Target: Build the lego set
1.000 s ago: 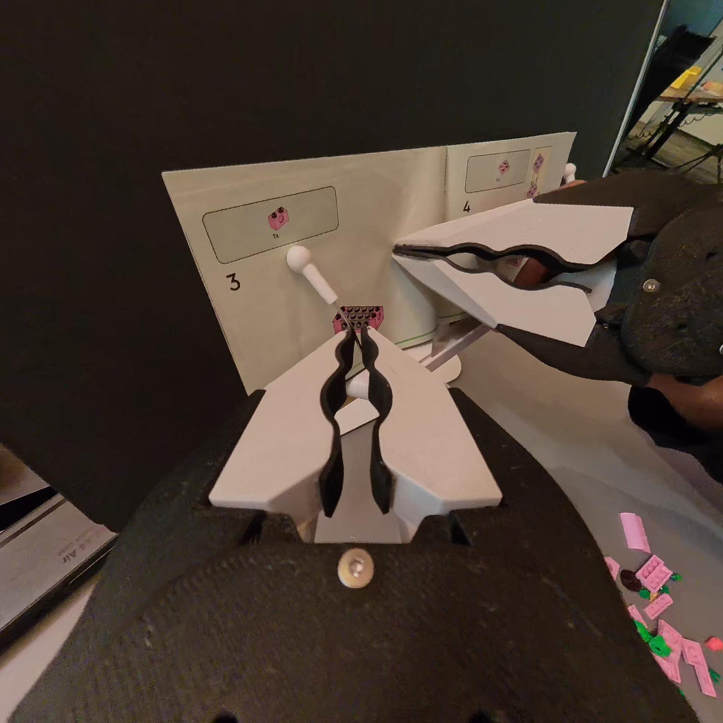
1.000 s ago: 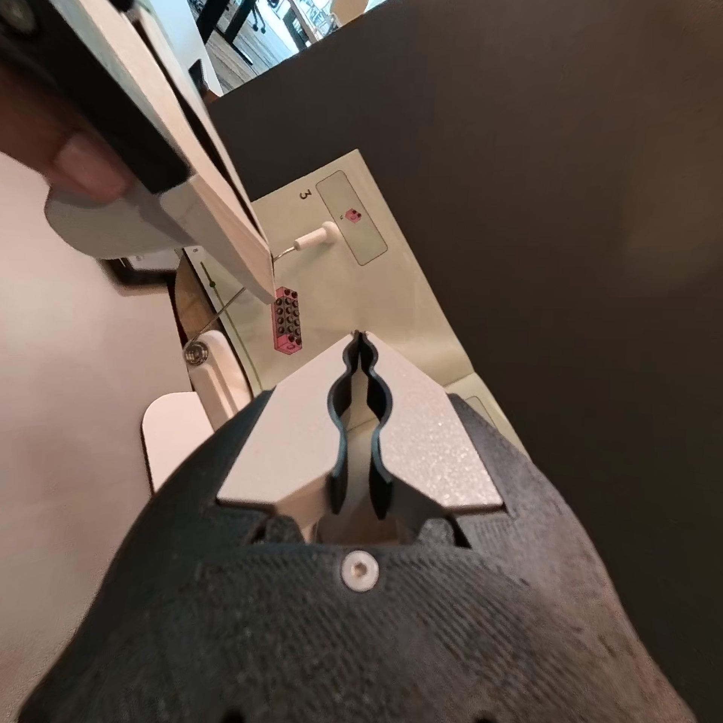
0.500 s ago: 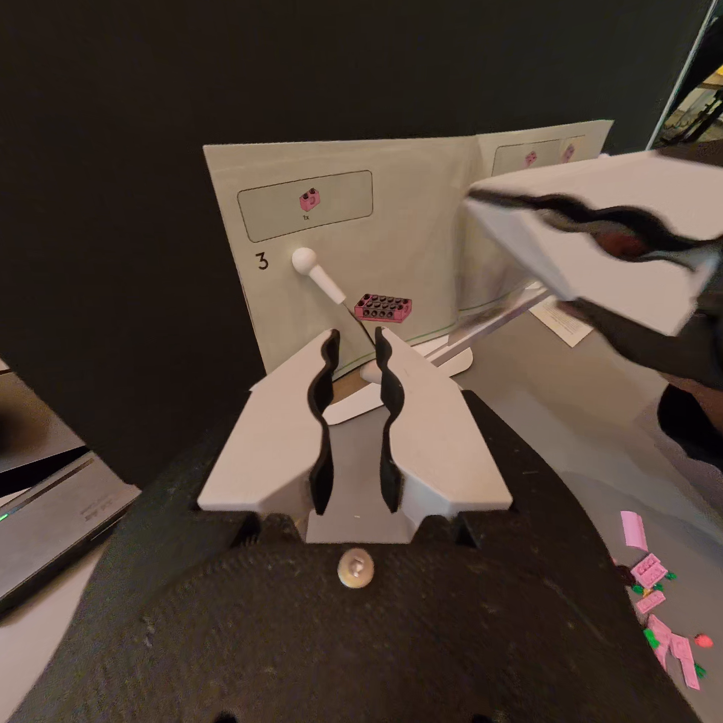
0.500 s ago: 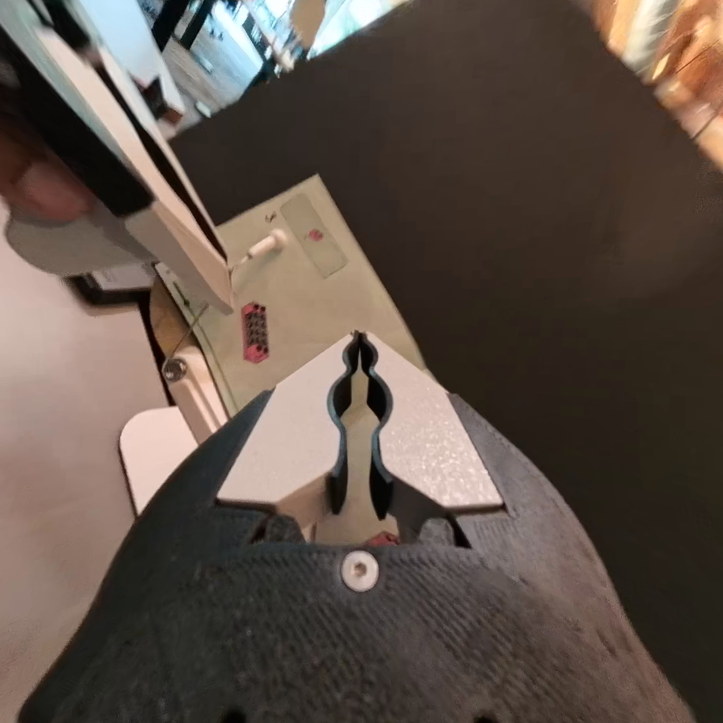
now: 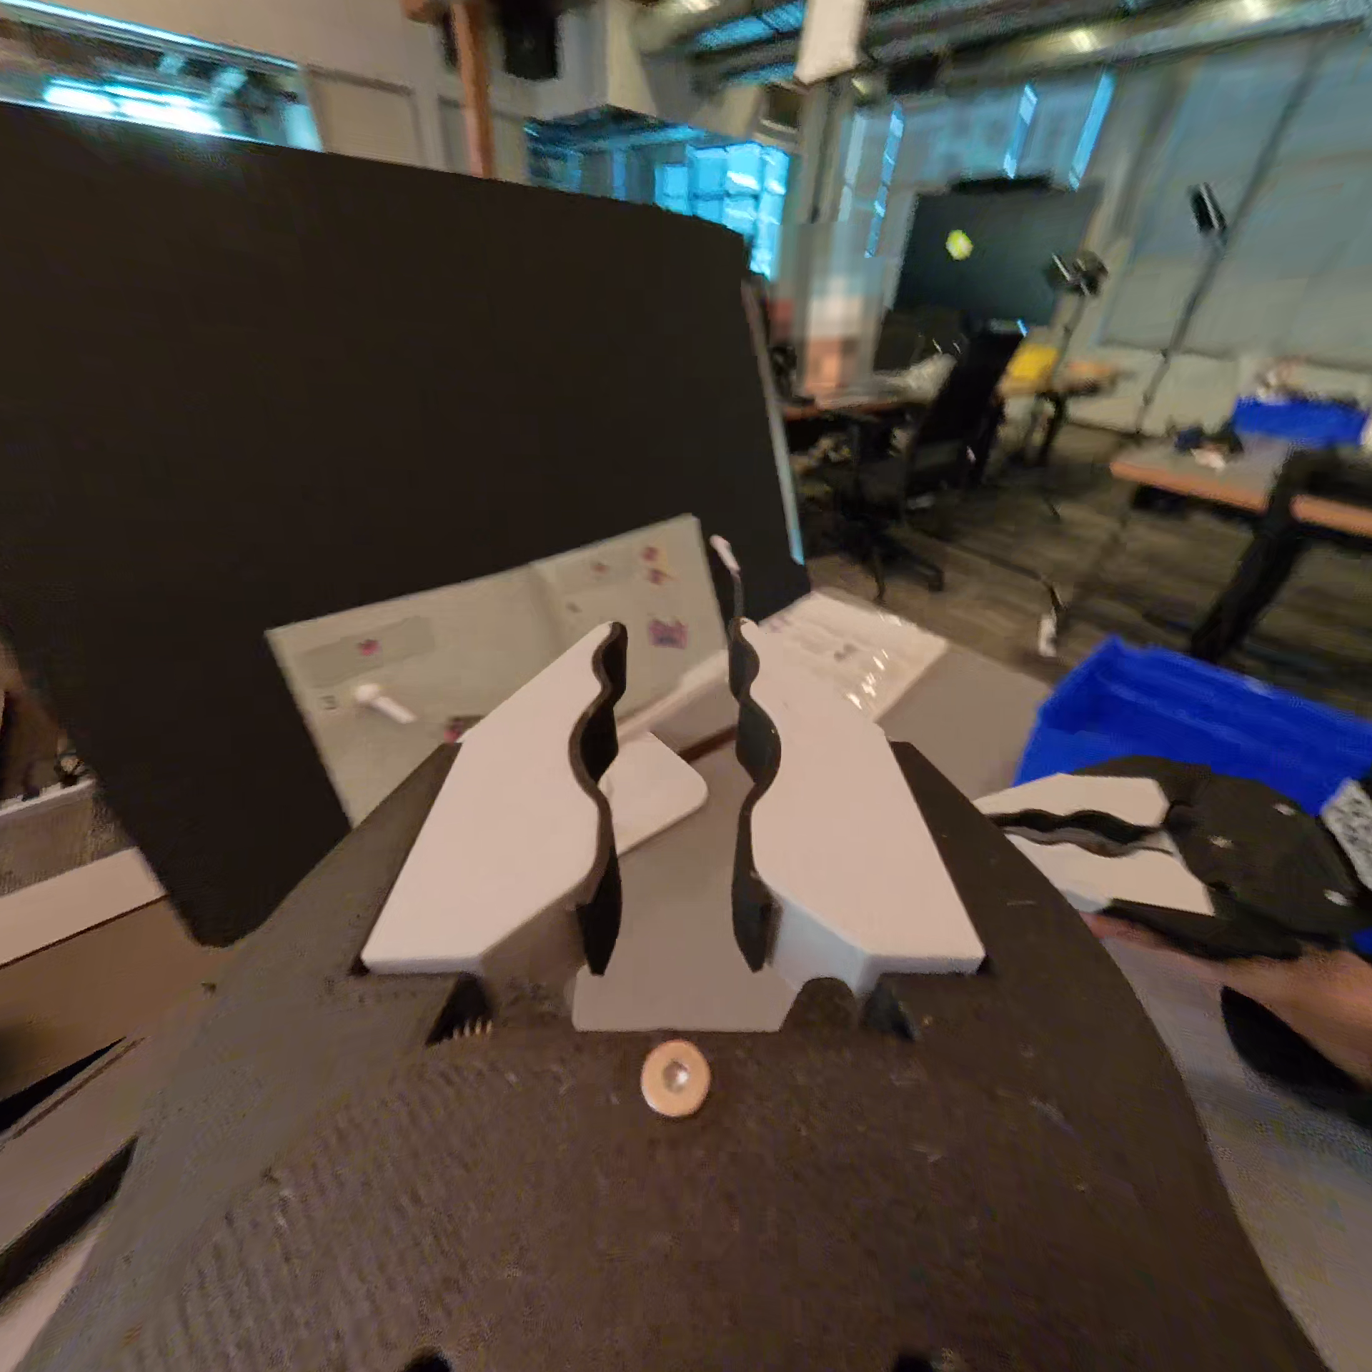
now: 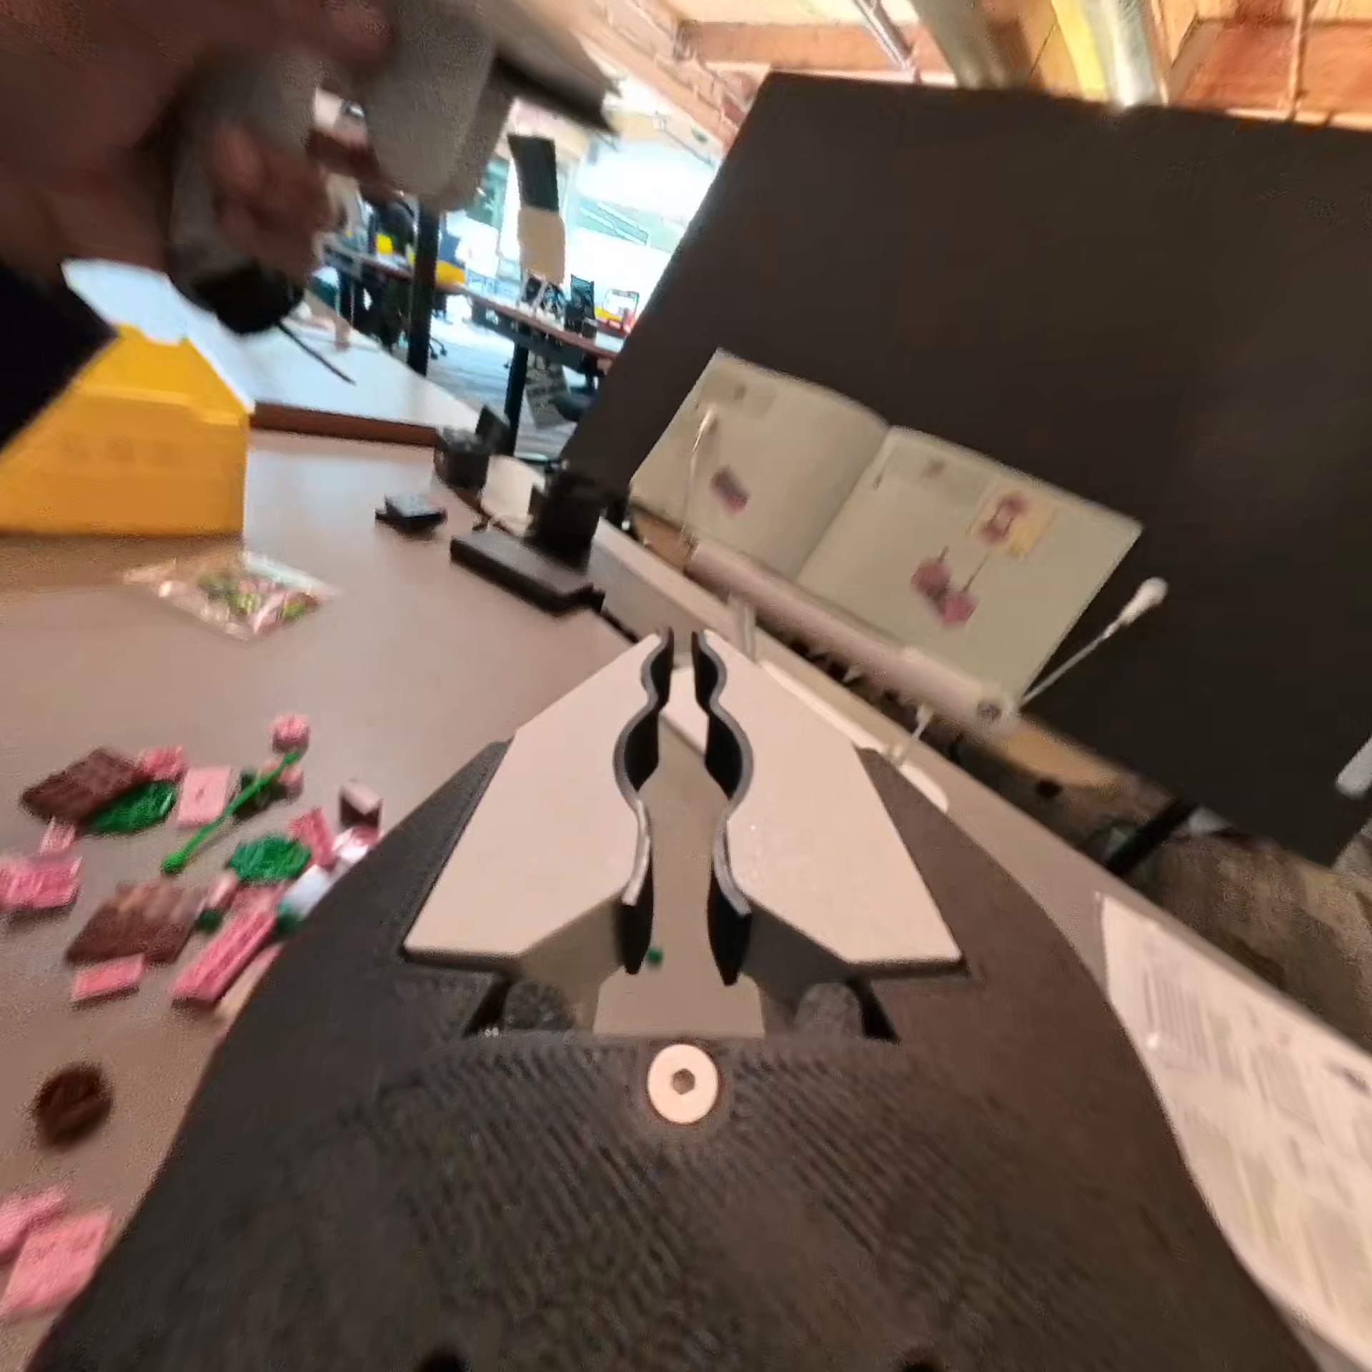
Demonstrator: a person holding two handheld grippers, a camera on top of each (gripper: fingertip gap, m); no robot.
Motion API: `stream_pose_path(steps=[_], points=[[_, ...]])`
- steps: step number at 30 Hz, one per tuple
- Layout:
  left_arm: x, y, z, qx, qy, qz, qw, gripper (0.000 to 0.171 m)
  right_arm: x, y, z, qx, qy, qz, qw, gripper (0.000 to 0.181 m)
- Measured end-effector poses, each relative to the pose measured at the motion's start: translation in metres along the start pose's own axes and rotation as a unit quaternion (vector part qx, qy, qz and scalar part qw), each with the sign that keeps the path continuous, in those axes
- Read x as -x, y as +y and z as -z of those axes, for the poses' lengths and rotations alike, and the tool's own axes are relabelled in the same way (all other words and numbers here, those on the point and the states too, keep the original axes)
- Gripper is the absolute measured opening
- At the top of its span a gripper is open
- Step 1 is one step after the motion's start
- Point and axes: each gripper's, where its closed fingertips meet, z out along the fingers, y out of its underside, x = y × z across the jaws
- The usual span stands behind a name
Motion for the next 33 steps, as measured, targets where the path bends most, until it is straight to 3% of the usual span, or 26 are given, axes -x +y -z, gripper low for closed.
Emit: stream_pose_path(steps=[3, 6, 9, 11, 14, 17, 27, 33], points=[[-0.046, 0.055, 0.0, 0.064, 0.05, -0.062, 0.995, 0.019, 0.023, 0.04, 0.017, 0.026, -0.007, -0.001, 1.0, 0.004], [-0.071, 0.129, 0.013, 0.104, 0.079, -0.089, 0.987, 0.007, 0.027, 0.042, 0.028, 0.028, -0.023, -0.045, 0.998, 0.005], [-0.069, 0.187, 0.035, 0.118, 0.07, -0.073, 0.988, 0.003, 0.029, 0.047, 0.036, 0.037, -0.035, -0.093, 0.994, 0.01], [-0.053, 0.205, 0.048, 0.107, 0.046, -0.062, 0.991, 0.0, 0.033, 0.064, 0.039, 0.074, -0.039, -0.088, 0.993, 0.012], [-0.03, 0.181, 0.061, 0.054, 0.015, -0.056, 0.997, 0.0, 0.046, 0.092, 0.04, 0.159, -0.066, -0.104, 0.98, 0.002], [-0.018, 0.165, 0.072, 0.01, 0.003, -0.024, 1.0, 0.0, 0.056, 0.095, 0.039, 0.175, -0.093, -0.135, 0.971, 0.002], [-0.029, 0.173, 0.068, 0.033, 0.034, -0.021, 0.999, 0.0, 0.033, 0.092, 0.039, 0.169, -0.054, -0.165, 0.97, 0.0], [-0.041, 0.182, 0.062, 0.056, 0.049, -0.04, 0.996, 0.0, 0.033, 0.086, 0.042, 0.173, -0.07, -0.191, 0.964, 0.0]])
